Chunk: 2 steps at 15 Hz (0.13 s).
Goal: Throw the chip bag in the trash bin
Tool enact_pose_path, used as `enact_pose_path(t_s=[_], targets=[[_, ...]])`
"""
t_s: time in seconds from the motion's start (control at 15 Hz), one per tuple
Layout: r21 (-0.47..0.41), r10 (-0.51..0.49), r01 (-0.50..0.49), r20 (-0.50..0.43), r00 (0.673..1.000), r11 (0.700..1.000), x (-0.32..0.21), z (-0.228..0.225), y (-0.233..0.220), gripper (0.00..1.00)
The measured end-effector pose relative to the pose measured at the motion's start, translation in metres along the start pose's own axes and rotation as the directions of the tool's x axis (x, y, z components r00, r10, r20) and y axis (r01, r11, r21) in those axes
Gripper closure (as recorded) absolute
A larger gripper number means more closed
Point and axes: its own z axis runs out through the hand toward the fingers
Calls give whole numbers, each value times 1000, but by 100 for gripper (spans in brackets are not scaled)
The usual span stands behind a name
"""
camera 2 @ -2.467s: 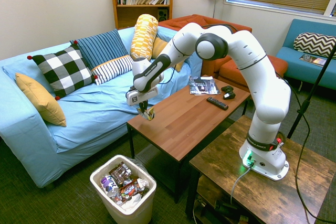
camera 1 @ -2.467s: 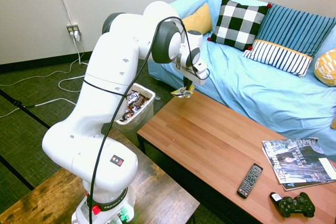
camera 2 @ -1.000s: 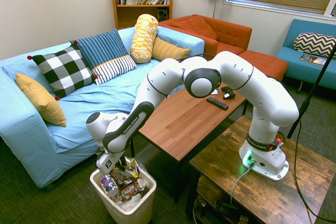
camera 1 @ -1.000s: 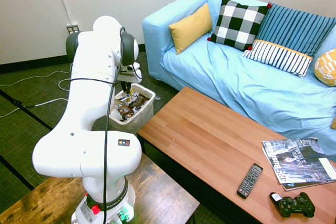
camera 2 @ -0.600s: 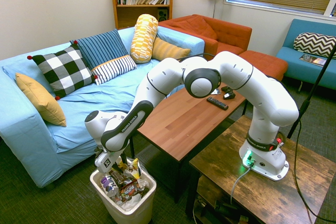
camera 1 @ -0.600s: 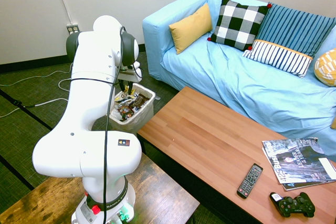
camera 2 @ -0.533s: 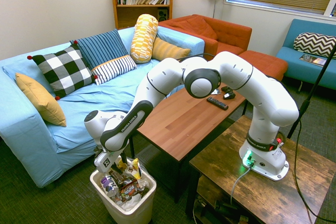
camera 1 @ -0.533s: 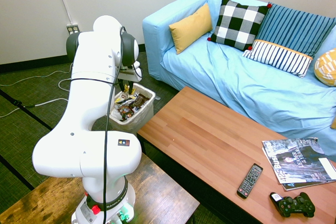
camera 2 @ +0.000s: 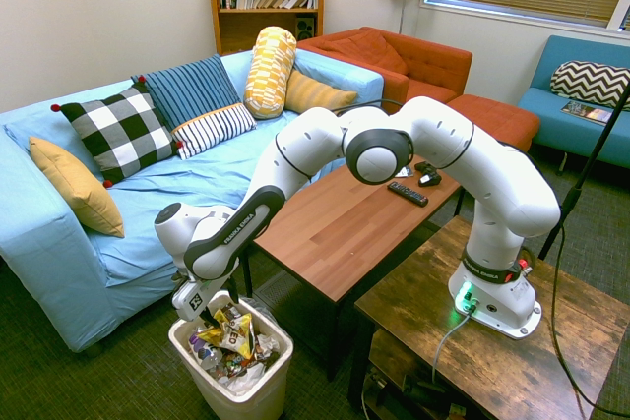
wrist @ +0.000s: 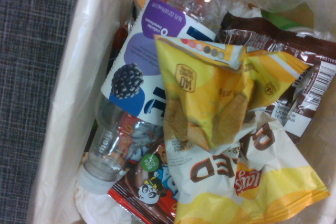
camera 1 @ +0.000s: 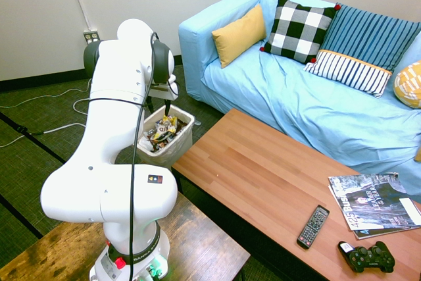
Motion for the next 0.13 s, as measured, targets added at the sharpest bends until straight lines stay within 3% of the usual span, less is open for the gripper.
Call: enact_pose_path(t_s=[0.13], targets=[[0,0,0,0,1000,1000,0,-1,0,0]])
